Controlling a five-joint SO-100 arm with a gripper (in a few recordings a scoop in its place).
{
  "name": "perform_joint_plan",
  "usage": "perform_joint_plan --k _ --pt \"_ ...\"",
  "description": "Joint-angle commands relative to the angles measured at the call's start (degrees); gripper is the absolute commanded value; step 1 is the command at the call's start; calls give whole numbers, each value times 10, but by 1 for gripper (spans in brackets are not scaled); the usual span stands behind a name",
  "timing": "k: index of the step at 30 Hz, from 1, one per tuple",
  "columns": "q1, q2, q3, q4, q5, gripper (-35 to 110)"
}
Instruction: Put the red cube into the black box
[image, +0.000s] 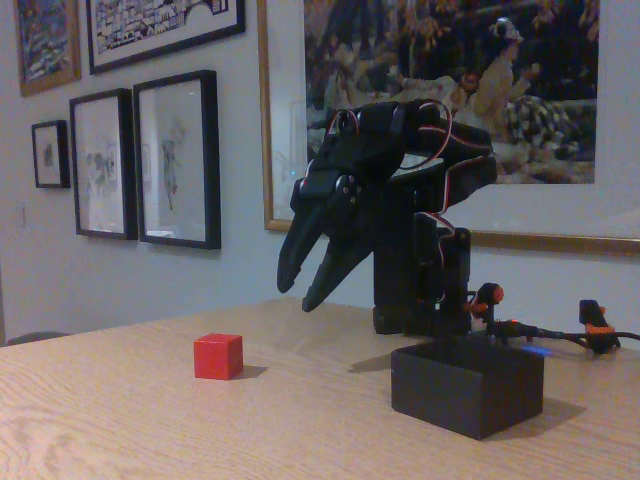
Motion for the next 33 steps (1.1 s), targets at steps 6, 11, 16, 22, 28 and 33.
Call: perform_joint_plan --k 6,11,16,22,28,33 --pt "-5 78 16 35 -19 13" --pt "-3 77 16 35 -19 13" --pt "-7 47 10 20 -24 15" --pt "-28 -72 -15 -61 -60 17" --pt "-21 -32 -3 -57 -60 17" --pt "-45 -48 -11 -61 -67 19"
